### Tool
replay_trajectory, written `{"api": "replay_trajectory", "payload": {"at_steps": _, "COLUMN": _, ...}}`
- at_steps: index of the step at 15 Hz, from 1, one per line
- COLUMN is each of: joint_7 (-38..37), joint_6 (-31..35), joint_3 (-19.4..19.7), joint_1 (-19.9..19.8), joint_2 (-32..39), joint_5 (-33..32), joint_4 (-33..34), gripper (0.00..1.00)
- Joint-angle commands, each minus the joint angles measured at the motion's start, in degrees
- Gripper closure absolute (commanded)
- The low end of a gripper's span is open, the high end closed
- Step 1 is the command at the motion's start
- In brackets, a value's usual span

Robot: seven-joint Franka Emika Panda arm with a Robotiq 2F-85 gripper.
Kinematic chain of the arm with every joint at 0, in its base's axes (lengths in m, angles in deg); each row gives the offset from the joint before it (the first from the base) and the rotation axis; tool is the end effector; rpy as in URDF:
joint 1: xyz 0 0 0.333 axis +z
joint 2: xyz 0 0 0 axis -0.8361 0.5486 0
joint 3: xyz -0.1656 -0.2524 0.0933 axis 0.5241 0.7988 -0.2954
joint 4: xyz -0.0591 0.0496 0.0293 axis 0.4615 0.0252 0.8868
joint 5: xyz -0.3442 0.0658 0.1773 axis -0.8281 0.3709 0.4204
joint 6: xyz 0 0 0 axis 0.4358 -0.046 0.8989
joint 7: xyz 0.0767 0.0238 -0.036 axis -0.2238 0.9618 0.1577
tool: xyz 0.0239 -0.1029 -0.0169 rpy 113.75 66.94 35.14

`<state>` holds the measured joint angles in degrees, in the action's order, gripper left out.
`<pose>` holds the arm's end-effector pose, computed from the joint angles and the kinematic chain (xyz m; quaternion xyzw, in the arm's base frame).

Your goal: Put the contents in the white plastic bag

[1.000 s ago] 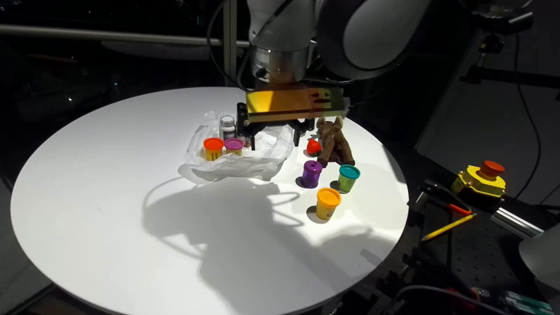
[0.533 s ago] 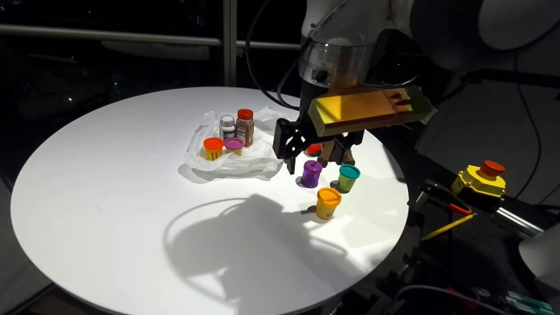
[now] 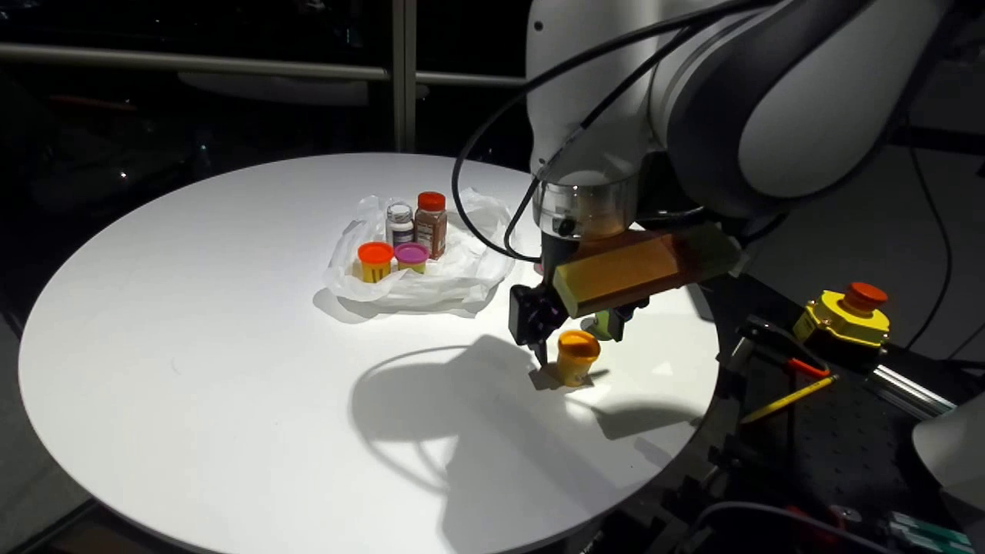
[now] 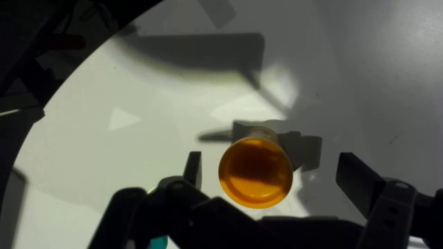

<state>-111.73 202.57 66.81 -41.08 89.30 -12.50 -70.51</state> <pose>0.4095 0.1330 0.1507 0.9474 -0.2985 -0.0367 0.1098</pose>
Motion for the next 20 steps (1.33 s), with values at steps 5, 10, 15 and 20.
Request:
{"api": "replay_trajectory", "payload": {"at_steps": 5, "joint_7": -0.37, "joint_6": 0.11, "joint_3": 1.22, "joint_1": 2.11, "joint_2": 2.44, "joint_5": -0.63, "joint_4": 1.1, "gripper": 0.0}}
{"api": "replay_trajectory", "payload": {"at_steps": 10, "joint_7": -1.8, "joint_6": -0.18, "joint_3": 4.07, "joint_1": 2.43, "joint_2": 3.35, "joint_5": -2.26, "joint_4": 2.2, "gripper": 0.44}}
{"api": "replay_trajectory", "payload": {"at_steps": 15, "joint_7": -4.35, "joint_6": -1.2, "joint_3": 7.3, "joint_1": 2.69, "joint_2": 3.29, "joint_5": -7.08, "joint_4": 3.53, "gripper": 0.72}}
{"api": "replay_trajectory", "payload": {"at_steps": 20, "joint_7": -3.16, "joint_6": -1.01, "joint_3": 5.43, "joint_1": 2.55, "joint_2": -0.78, "joint_5": -5.77, "joint_4": 2.03, "gripper": 0.72}}
